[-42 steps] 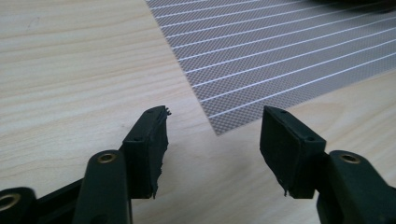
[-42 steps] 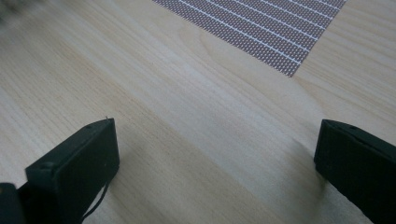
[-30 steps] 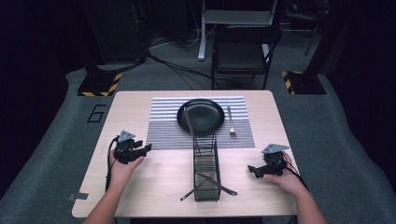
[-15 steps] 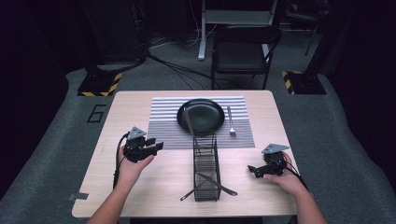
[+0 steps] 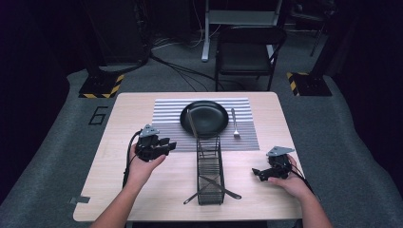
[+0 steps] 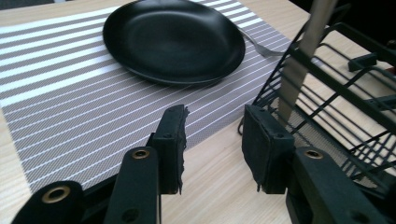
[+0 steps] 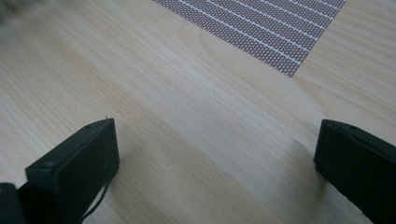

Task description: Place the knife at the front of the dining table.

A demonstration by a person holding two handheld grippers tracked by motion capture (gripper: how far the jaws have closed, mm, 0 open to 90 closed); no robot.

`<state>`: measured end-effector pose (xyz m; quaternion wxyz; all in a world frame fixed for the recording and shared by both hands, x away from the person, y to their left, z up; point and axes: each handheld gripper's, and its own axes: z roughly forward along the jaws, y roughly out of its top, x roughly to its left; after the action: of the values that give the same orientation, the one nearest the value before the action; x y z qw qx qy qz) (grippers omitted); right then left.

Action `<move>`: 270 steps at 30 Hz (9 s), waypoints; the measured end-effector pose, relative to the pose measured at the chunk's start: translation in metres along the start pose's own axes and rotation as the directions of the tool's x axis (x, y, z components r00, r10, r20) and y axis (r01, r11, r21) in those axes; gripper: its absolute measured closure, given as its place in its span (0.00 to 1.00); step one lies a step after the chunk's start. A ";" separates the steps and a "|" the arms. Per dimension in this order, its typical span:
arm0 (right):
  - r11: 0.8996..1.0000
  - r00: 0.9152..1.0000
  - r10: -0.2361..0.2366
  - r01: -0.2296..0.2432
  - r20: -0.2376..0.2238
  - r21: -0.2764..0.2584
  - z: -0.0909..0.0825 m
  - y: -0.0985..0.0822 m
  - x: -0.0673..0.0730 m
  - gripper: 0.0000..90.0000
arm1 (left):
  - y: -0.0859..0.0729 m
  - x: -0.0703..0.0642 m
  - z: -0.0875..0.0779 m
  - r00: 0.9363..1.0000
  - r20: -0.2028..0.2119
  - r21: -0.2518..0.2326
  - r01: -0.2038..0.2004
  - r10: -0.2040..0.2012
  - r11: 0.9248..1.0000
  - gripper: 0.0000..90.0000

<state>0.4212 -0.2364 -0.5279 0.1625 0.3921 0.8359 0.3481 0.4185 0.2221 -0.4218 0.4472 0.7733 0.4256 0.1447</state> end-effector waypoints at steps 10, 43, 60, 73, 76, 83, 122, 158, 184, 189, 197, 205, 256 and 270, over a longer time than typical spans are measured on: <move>1.000 1.000 0.000 0.000 0.000 0.000 0.000 0.000 0.000 0.00 | 0.018 -0.016 0.002 0.999 0.035 -0.016 -0.023 0.024 1.000 0.68; 1.000 1.000 0.000 0.000 0.000 0.000 0.000 0.000 0.000 0.00 | 0.048 -0.047 0.037 0.995 0.093 -0.022 -0.044 0.045 0.999 0.73; 1.000 1.000 -0.001 0.001 0.000 0.000 0.000 0.000 0.000 0.00 | 0.049 -0.046 0.043 0.996 0.079 -0.049 -0.034 0.038 0.998 0.86; 1.000 1.000 0.000 0.000 0.000 0.000 0.000 0.000 0.000 0.00 | 0.050 -0.048 0.042 0.993 0.114 -0.045 -0.021 0.026 0.999 0.90; 1.000 1.000 0.000 0.000 0.000 0.000 0.000 0.000 0.000 0.00 | 0.050 -0.049 0.040 0.993 0.116 -0.040 -0.031 0.036 0.999 0.91; 1.000 1.000 0.000 0.000 0.000 0.000 0.000 0.000 0.000 0.00 | 0.052 -0.049 0.039 0.992 0.124 -0.041 -0.030 0.035 0.999 0.91; 1.000 1.000 0.000 0.000 0.000 0.000 0.000 0.000 0.000 0.00 | 0.116 -0.063 -0.026 0.985 0.119 -0.119 -0.109 0.124 0.987 0.91; 1.000 1.000 0.000 0.000 0.000 0.000 0.000 0.000 0.000 0.00 | 0.109 -0.001 -0.038 0.999 -0.035 -0.097 -0.038 0.035 0.995 0.91; 1.000 1.000 0.000 0.000 0.000 0.000 0.000 0.000 0.000 0.00 | 0.059 0.050 -0.010 0.984 -0.163 -0.057 0.056 -0.064 0.997 0.92; 1.000 1.000 0.000 0.000 0.000 0.000 0.000 0.000 0.000 0.00 | 0.052 0.056 -0.006 0.980 -0.182 -0.049 0.069 -0.077 0.996 0.92; 1.000 1.000 0.000 0.000 0.000 0.000 0.000 0.000 0.000 0.00 | 0.044 0.062 0.001 0.975 -0.203 -0.030 0.086 -0.091 0.996 0.92; 1.000 1.000 -0.001 0.001 0.000 0.000 0.000 0.000 0.000 0.00 | 0.041 0.066 0.006 0.972 -0.218 -0.015 0.090 -0.091 0.996 0.92; 1.000 1.000 0.000 0.000 0.000 0.000 0.000 0.000 0.000 0.00 | 0.049 0.088 0.057 0.941 -0.284 -0.102 0.161 -0.184 0.982 0.92; 1.000 1.000 0.000 0.000 0.000 0.000 0.000 0.000 0.000 0.00 | 0.053 0.092 0.075 0.935 -0.294 -0.096 0.177 -0.197 0.980 0.92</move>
<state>0.4212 -0.2364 -0.5279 0.1625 0.3920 0.8359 0.3482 0.5467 0.2390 -0.4350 0.4144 0.6824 0.5555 0.2324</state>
